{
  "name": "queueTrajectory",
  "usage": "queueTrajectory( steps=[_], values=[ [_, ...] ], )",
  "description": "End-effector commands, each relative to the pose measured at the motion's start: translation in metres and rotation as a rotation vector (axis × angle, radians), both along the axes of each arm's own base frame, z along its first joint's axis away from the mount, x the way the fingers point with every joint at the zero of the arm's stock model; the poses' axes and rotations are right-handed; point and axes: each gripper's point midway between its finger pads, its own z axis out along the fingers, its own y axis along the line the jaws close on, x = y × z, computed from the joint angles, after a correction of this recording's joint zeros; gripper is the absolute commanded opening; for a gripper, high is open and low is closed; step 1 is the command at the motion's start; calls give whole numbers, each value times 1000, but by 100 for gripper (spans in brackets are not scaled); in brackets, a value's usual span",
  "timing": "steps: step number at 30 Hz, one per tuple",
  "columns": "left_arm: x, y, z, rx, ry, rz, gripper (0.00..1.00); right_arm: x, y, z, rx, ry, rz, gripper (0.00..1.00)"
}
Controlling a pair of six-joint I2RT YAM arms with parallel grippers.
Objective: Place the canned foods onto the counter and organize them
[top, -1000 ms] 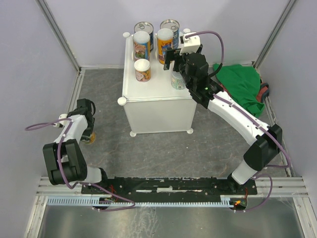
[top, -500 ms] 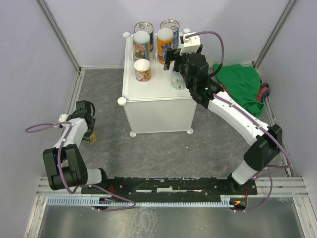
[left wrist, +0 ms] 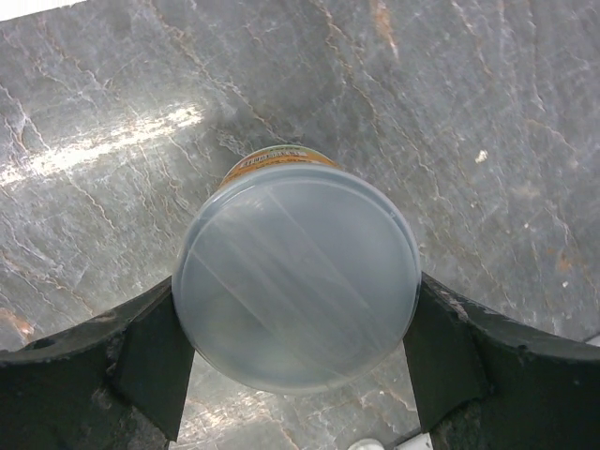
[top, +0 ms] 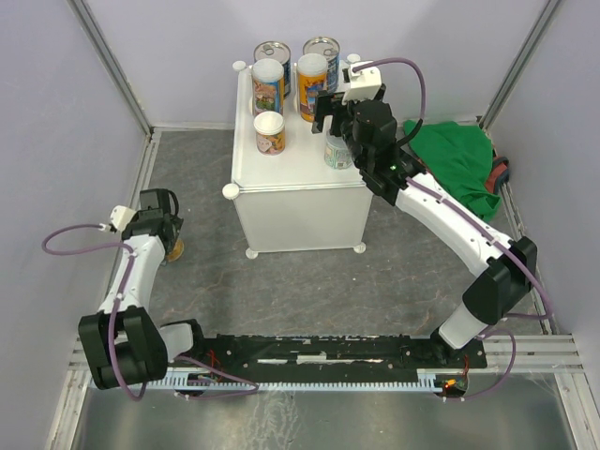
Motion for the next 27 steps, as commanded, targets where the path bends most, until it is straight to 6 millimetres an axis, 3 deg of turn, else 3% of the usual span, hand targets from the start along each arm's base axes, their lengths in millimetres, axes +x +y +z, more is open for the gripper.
queueTrajectory(
  steps=[1,13,27],
  values=[
    [27,9,69,145,-174,-65,3,-5,-15,-23,-56,79,-32,99],
    [40,-18,156,294,-304,-256,3,-15,-21,-6,-40,57,-29,99],
    [43,-70,260,461,-438,-475,3,-34,-26,31,-17,16,14,99]
  ],
)
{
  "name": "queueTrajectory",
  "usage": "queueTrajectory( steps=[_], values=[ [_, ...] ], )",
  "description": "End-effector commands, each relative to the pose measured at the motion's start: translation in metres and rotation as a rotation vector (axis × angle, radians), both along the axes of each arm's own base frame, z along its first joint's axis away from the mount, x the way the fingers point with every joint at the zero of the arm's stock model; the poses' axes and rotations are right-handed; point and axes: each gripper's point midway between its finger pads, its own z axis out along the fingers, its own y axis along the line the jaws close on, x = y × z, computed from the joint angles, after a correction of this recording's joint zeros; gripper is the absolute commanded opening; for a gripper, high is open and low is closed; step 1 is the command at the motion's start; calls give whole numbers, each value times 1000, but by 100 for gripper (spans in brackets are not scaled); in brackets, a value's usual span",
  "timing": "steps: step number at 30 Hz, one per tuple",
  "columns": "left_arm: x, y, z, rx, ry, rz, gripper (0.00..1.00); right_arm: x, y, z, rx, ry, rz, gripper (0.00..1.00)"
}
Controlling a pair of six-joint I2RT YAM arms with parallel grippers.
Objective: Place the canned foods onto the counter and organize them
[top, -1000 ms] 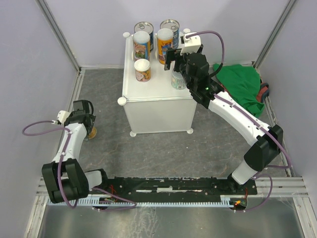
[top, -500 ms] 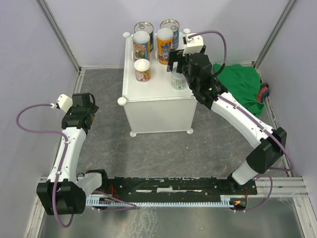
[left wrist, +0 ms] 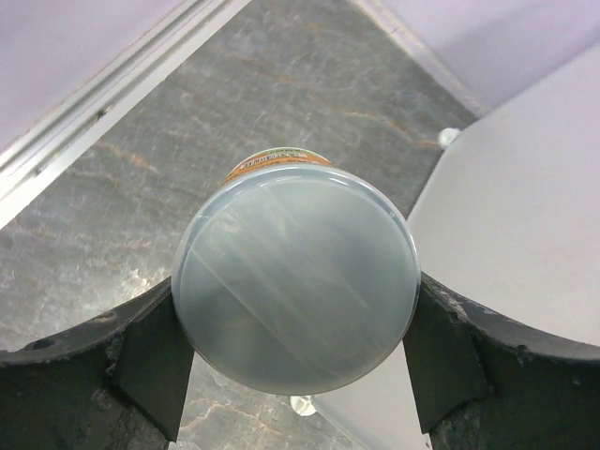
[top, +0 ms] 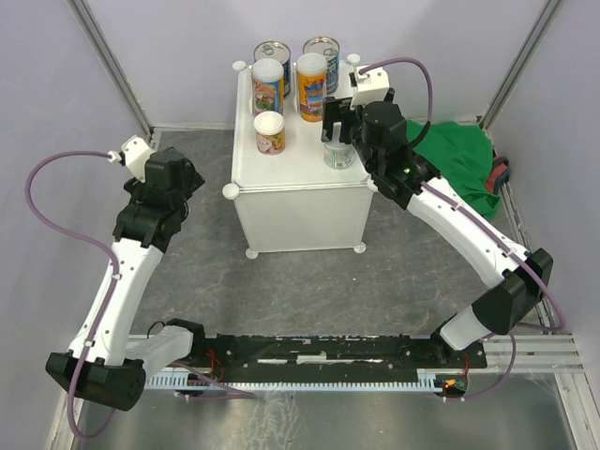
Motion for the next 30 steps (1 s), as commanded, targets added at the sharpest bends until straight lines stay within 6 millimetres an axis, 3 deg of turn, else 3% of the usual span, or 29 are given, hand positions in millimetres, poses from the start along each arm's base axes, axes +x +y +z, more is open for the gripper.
queueTrajectory(
  steps=[1,22,30],
  values=[
    [-2,3,82,86,-197,-7,3,-13,-7,37,40,-56,14,99],
    [-11,-66,194,167,-396,-373,3,-48,-9,90,94,-150,62,99],
    [-18,-110,228,118,-485,-611,3,-68,-20,95,88,-154,72,99]
  ],
)
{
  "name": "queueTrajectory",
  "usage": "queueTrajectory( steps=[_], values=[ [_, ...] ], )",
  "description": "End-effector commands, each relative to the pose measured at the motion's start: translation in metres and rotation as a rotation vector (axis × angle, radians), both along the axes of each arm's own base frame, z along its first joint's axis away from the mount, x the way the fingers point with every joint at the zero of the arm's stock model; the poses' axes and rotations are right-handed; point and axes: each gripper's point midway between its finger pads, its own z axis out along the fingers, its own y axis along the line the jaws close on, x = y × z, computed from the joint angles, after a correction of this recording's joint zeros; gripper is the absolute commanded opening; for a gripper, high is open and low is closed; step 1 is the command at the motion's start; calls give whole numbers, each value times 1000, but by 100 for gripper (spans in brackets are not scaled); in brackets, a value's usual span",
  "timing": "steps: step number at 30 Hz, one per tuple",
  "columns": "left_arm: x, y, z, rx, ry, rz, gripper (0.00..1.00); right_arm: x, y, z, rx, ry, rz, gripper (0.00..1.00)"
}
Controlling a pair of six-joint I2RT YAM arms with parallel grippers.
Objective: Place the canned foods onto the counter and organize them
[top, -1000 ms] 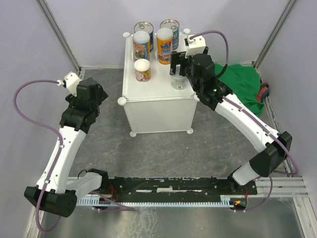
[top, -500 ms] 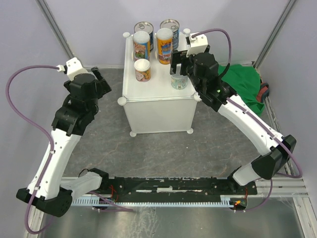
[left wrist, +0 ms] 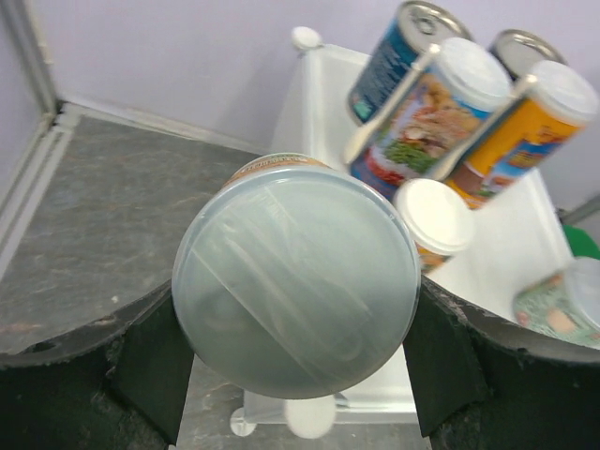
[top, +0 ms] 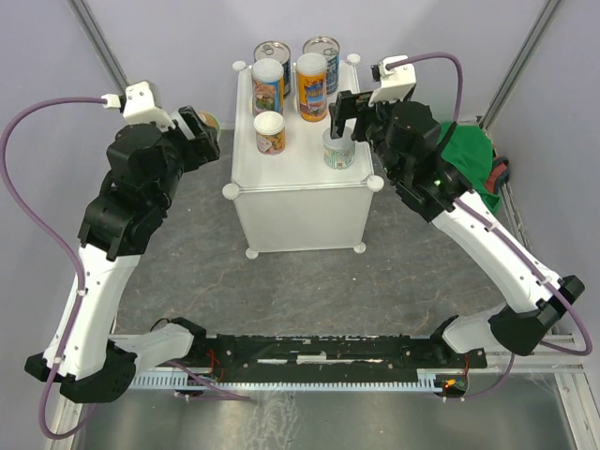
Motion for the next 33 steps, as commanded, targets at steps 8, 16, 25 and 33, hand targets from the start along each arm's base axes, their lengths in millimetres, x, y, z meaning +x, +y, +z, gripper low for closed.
queueTrajectory(
  steps=[8,16,25,33],
  values=[
    [-13,-63,77,-58,-193,-343,3,-44,-25,26,13,-44,24,99],
    [-13,-110,71,6,-158,-456,3,-58,-26,7,-12,7,57,99],
    [-14,-160,59,121,-117,-501,3,-62,-19,-21,-37,76,91,99],
    [-12,-175,43,223,-50,-471,3,-58,-7,-49,-40,140,116,99]
  ],
)
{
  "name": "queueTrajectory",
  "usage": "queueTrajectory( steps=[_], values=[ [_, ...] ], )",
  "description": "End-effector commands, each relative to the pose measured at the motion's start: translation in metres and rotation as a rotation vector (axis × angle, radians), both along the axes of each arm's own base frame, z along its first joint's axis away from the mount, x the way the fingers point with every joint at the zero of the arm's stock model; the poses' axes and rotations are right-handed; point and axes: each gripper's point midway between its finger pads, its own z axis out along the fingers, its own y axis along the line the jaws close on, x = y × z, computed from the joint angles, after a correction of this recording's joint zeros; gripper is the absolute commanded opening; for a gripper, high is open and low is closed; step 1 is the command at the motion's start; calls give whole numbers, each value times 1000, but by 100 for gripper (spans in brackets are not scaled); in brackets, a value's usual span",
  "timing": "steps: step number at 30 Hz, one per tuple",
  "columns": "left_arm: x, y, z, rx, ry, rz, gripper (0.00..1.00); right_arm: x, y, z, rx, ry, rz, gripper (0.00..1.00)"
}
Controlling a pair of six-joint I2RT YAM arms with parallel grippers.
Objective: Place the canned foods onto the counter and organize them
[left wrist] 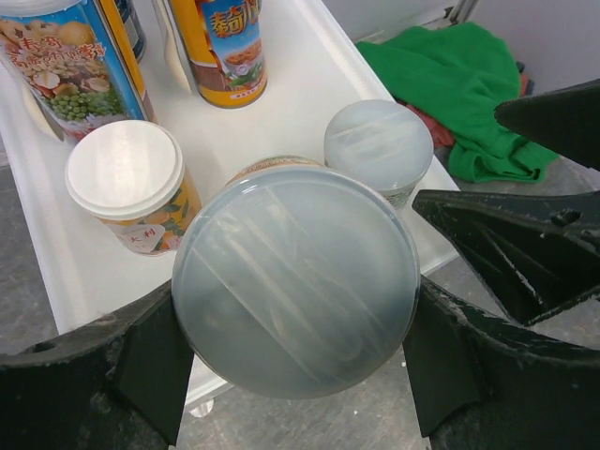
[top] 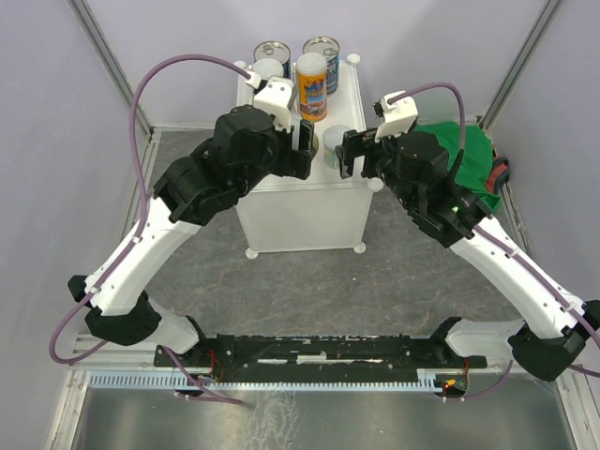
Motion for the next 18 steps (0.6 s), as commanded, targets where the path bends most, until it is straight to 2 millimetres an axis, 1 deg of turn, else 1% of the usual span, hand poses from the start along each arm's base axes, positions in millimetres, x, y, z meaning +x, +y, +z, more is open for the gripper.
queueTrajectory(
  steps=[1,3,6,7,9,18],
  values=[
    [1,11,52,-36,-146,64,3,-2,8,-2,34,8,24,99],
    [2,11,49,-12,-144,69,3,1,10,-7,30,18,20,99],
    [2,7,45,32,-134,76,3,5,13,-11,27,23,18,99],
    [3,3,42,49,-125,72,3,6,14,-12,27,27,18,99],
    [4,6,40,76,-120,96,3,8,16,-15,24,33,18,99],
    [8,2,23,154,-59,118,3,14,22,-26,21,50,18,99]
  ],
)
